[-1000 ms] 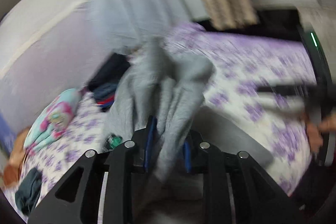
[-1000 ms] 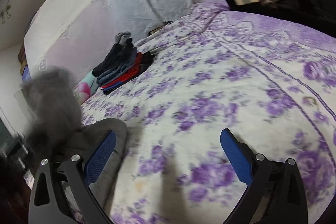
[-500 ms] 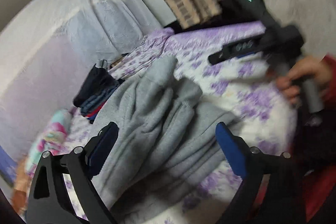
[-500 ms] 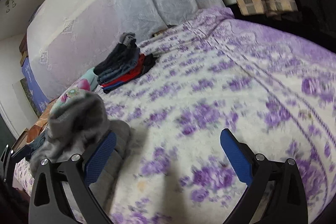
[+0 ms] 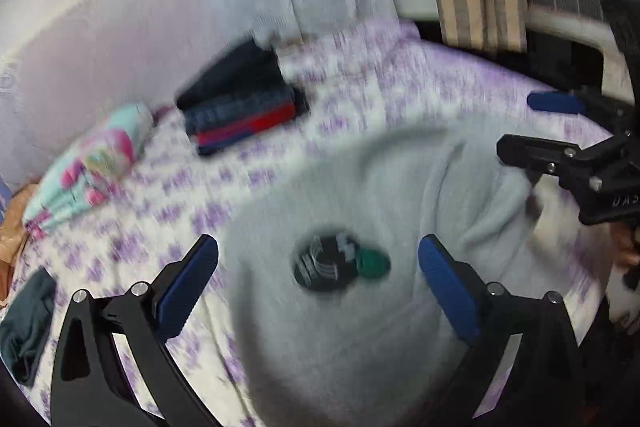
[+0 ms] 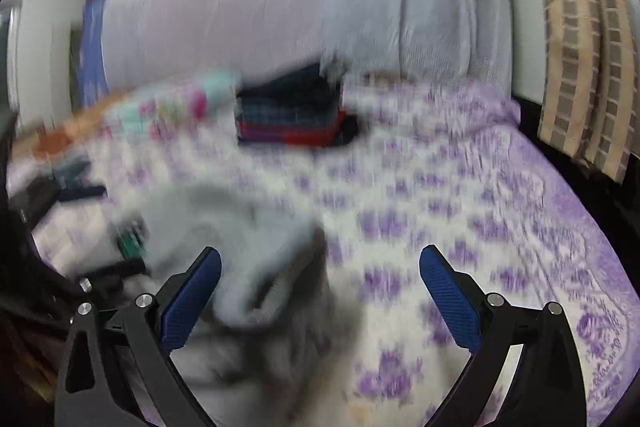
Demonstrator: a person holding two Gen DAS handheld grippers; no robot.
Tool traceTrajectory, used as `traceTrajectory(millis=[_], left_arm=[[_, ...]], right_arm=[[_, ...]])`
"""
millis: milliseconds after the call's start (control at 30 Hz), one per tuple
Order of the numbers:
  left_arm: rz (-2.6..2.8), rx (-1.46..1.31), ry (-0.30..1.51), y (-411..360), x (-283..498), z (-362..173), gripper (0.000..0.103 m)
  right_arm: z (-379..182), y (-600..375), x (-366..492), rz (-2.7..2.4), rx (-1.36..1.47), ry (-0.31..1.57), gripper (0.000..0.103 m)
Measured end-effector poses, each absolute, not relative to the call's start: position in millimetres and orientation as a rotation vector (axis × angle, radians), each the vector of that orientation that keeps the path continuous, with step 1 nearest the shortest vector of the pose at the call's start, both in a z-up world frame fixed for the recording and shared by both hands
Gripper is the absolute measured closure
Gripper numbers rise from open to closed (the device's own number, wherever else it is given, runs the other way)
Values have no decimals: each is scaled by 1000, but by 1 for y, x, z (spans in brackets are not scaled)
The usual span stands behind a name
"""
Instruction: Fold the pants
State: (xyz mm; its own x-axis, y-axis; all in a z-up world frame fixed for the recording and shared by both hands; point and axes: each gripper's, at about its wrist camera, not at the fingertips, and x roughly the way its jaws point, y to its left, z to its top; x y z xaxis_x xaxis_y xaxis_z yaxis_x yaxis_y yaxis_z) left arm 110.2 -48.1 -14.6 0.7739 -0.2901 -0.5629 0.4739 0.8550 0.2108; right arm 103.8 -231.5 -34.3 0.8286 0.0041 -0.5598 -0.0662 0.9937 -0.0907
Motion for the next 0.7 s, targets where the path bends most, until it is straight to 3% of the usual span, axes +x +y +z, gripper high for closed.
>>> traceTrajectory(millis=[67, 133, 267, 567, 700], left_arm=[[-446, 354, 577, -48, 110, -39, 4], [-434, 350, 524, -46, 100, -44, 4], [-458, 380, 502, -44, 93, -41, 5], [-484, 390, 350, -21, 101, 20, 5], [-553, 423, 408, -36, 122, 6, 5]], right_arm=[[-67, -235, 110, 26, -99, 704, 3], [-89, -262, 108, 99, 109, 707, 3], [-100, -280, 111, 169, 269, 742, 3], [-10, -250, 90, 47, 15, 496, 4], [2, -231, 107, 75, -33, 488, 4]])
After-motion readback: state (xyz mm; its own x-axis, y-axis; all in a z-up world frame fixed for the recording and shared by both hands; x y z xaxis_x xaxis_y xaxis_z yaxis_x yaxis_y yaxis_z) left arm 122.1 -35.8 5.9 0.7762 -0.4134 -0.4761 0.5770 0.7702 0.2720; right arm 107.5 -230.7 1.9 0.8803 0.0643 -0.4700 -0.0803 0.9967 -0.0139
